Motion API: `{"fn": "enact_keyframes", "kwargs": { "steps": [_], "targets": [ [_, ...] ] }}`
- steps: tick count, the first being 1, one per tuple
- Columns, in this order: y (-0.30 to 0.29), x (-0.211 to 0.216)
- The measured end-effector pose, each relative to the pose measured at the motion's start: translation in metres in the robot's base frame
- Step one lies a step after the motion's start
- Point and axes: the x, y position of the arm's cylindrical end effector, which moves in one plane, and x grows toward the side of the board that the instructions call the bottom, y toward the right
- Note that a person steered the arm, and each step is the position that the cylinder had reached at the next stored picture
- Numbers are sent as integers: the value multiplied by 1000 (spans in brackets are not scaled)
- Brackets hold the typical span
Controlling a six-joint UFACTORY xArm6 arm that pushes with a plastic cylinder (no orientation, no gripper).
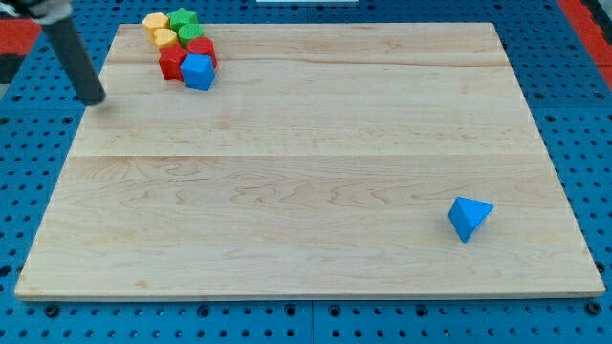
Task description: Push yellow hexagon along with group of blocks slightly right
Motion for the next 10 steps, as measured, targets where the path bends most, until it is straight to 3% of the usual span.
{"fn": "enact_keyframes", "kwargs": {
  "steps": [1,2,3,7,10],
  "targets": [
    [-5,-30],
    [1,-112],
    [6,-140],
    [67,-137],
    [99,-72]
  ]
}}
